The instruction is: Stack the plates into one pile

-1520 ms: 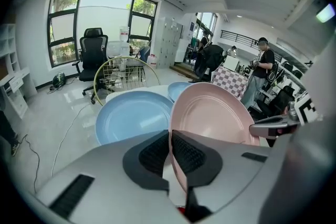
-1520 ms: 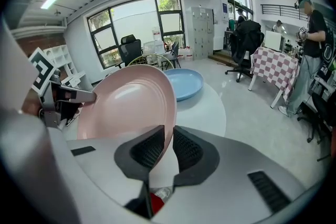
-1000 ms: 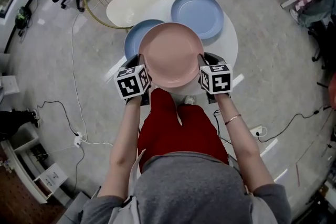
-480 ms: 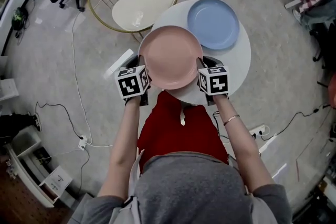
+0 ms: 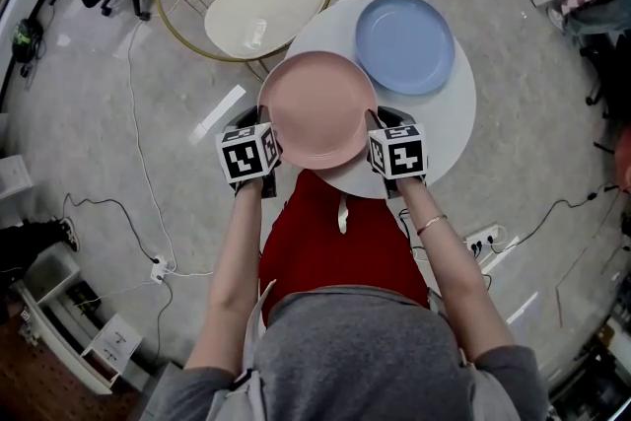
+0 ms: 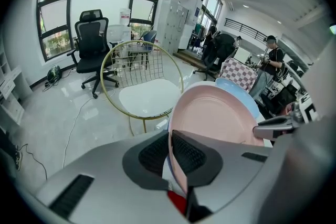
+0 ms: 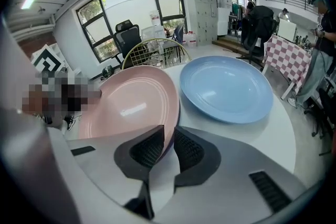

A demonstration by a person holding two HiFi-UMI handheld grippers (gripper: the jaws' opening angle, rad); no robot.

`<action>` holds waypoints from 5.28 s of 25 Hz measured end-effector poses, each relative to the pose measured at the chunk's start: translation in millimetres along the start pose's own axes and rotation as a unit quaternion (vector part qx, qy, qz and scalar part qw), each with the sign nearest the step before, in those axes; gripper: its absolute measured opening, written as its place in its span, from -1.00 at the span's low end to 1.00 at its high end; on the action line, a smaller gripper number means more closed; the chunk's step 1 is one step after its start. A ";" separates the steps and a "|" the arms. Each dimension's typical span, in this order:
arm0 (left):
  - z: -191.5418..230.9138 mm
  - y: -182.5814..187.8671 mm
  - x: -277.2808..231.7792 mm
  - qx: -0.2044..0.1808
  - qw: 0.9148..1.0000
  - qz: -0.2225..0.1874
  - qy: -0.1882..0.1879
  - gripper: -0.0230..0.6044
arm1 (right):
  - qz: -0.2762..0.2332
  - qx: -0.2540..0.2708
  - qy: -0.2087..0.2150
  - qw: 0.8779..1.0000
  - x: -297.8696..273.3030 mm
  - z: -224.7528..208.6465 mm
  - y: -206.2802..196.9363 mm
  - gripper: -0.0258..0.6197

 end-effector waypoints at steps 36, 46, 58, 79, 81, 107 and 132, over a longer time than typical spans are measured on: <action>-2.9 -5.8 -6.9 -0.078 0.997 0.017 -0.005 -0.63 | -0.021 0.007 -0.056 0.998 4.7 -4.5 -5.3 -0.71; 1.6 23.0 2.9 -0.107 0.994 -0.017 0.003 -0.54 | -0.053 -0.035 -0.072 0.995 17.7 -16.4 -0.6 -0.71; -57.7 101.8 -18.9 -0.188 0.978 -0.055 -0.073 -0.54 | -0.100 -0.128 -0.140 0.977 48.9 -62.4 10.0 -0.71; -116.1 128.7 -45.2 -0.250 0.960 -0.036 -0.124 -0.54 | -0.100 -0.177 -0.130 0.970 56.8 -66.5 -5.3 -0.71; -100.3 118.8 -43.4 -0.242 0.963 -0.026 -0.113 -0.54 | -0.091 -0.172 -0.107 0.975 46.4 -51.8 -7.2 -0.71; -6.1 18.4 -44.6 -0.142 0.983 0.089 -0.070 -0.70 | -0.001 -0.177 -0.028 0.984 -2.4 5.9 -33.5 -0.63; -101.8 125.0 -41.3 -0.193 0.971 0.010 -0.141 -0.73 | -0.114 -0.255 -0.084 0.956 62.3 -61.7 20.4 -0.63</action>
Point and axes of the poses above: the fingertips, and each gripper's own axes: x backward along the fingers, z to its left, y out of its top, the point moved 2 cm from there along x, backward along the fingers, and after that the axes turned 2 degrees about -z, right-handed, at the moved point
